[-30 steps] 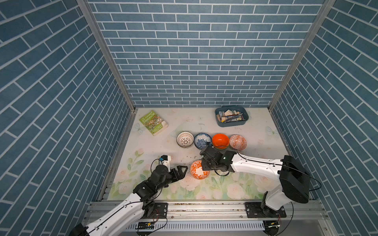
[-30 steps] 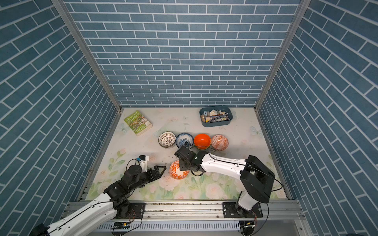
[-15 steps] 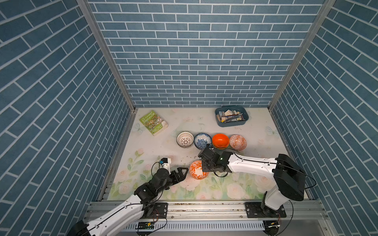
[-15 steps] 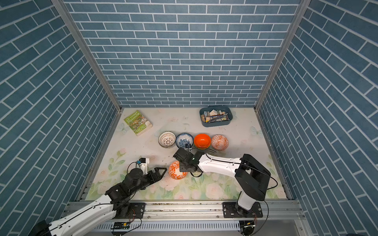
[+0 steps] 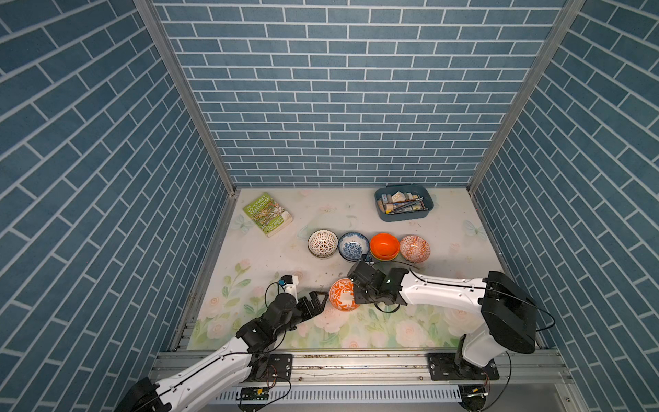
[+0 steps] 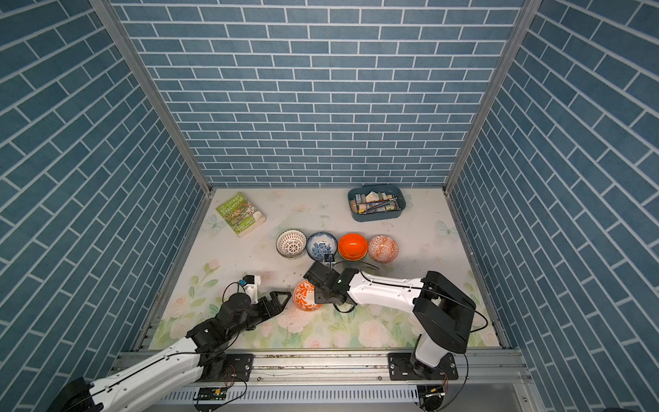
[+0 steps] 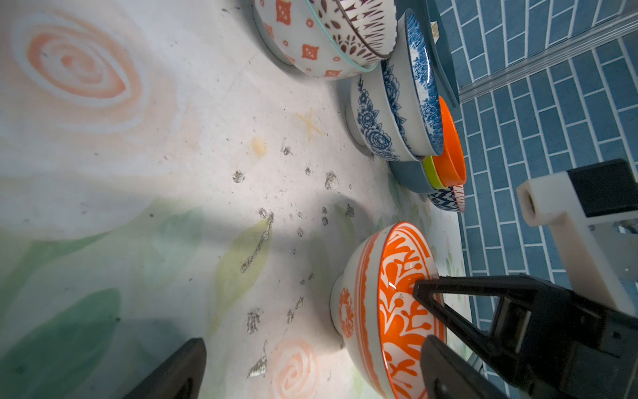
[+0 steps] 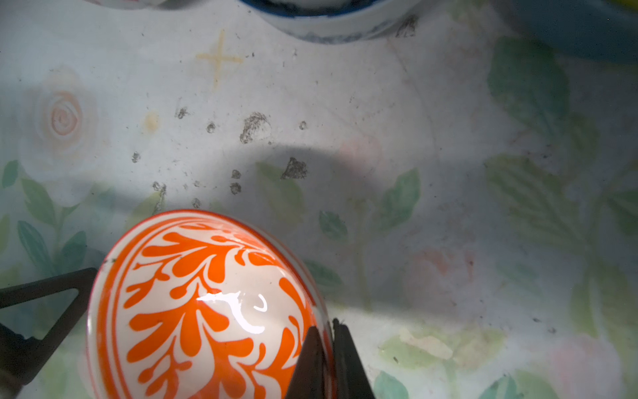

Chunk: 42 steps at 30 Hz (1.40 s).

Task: Stack the bowls
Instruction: Pick up the bowl from the center of the board, then place the bowl on the bowl.

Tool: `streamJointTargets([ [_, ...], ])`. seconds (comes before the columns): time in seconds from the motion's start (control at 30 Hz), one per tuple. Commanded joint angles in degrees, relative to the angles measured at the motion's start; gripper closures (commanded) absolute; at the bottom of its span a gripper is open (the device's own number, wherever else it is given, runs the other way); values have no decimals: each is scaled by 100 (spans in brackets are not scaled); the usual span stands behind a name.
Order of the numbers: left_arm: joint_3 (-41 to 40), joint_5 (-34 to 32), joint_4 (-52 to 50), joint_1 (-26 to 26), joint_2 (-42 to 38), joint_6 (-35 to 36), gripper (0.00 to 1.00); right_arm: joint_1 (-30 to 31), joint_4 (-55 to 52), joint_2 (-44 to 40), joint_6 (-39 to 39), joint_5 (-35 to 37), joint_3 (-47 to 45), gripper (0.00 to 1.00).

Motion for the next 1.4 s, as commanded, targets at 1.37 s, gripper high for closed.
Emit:
streamJointTargets([
  [1.37, 212, -574, 606, -747, 422, 582, 0, -5524, -40, -1908, -2167, -1123, -302, 100],
])
